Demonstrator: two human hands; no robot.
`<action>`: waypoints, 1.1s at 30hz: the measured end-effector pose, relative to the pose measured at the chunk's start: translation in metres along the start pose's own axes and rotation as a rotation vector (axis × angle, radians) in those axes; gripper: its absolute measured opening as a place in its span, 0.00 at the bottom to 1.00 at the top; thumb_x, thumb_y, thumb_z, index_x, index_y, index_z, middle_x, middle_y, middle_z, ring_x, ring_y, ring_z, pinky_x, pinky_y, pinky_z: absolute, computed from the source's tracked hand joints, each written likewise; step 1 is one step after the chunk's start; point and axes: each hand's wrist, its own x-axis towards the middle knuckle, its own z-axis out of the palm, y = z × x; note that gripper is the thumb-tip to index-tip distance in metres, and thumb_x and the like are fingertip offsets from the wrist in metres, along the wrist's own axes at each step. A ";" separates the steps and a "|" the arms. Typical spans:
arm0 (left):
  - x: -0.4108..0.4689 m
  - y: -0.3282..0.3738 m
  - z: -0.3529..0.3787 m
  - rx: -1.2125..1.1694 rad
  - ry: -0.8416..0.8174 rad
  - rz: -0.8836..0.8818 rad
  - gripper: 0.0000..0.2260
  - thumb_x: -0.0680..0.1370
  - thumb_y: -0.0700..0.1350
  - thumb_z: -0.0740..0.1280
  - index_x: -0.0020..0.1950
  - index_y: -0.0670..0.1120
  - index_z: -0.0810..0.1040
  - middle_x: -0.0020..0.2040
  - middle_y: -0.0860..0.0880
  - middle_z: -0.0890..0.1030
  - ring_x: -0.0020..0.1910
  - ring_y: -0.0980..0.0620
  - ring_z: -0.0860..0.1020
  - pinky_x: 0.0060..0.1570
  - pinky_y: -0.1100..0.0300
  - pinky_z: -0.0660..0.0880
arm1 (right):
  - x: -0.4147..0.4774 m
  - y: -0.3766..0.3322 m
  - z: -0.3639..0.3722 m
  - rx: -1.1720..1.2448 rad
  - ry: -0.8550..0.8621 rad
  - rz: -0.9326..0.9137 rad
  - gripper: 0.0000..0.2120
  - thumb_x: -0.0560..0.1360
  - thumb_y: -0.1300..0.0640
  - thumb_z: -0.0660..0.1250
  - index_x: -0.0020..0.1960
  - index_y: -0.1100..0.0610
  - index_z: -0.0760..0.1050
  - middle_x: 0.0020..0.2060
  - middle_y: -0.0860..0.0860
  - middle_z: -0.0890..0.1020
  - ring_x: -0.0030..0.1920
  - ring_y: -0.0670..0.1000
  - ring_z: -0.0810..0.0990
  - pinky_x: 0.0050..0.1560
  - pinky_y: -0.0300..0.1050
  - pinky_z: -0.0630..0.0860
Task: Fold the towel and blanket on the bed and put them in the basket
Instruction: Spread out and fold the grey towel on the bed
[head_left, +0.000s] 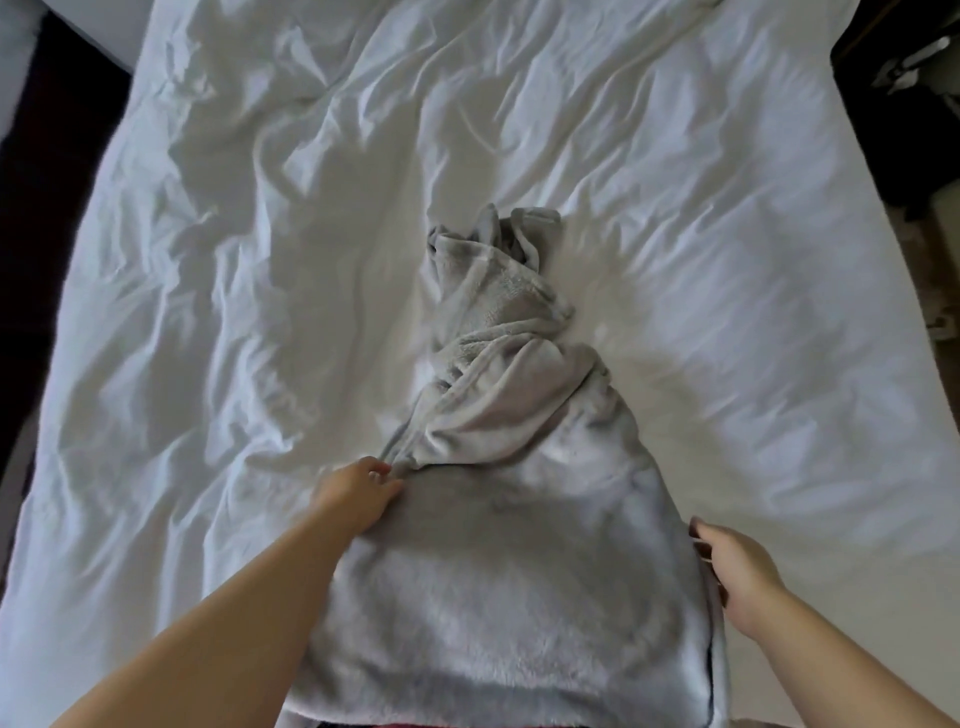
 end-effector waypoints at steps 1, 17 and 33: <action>0.001 0.000 0.002 0.011 0.007 -0.007 0.13 0.76 0.55 0.67 0.56 0.51 0.79 0.55 0.47 0.80 0.49 0.48 0.77 0.44 0.61 0.70 | -0.001 0.000 -0.002 -0.003 0.018 -0.022 0.16 0.78 0.53 0.64 0.55 0.66 0.77 0.45 0.60 0.80 0.42 0.58 0.78 0.41 0.48 0.72; -0.091 0.025 -0.087 -0.652 -0.066 0.045 0.07 0.75 0.46 0.70 0.46 0.42 0.82 0.41 0.43 0.83 0.37 0.46 0.79 0.37 0.61 0.74 | -0.073 -0.014 -0.014 -0.175 -0.329 -0.057 0.04 0.77 0.59 0.65 0.47 0.60 0.76 0.33 0.53 0.77 0.26 0.48 0.71 0.26 0.38 0.63; -0.122 0.061 -0.196 -1.473 0.206 0.209 0.05 0.73 0.43 0.61 0.42 0.43 0.74 0.36 0.46 0.72 0.34 0.50 0.72 0.34 0.57 0.70 | -0.141 -0.150 -0.079 0.710 -0.499 -0.426 0.11 0.81 0.54 0.60 0.44 0.59 0.75 0.32 0.55 0.82 0.38 0.52 0.80 0.43 0.49 0.77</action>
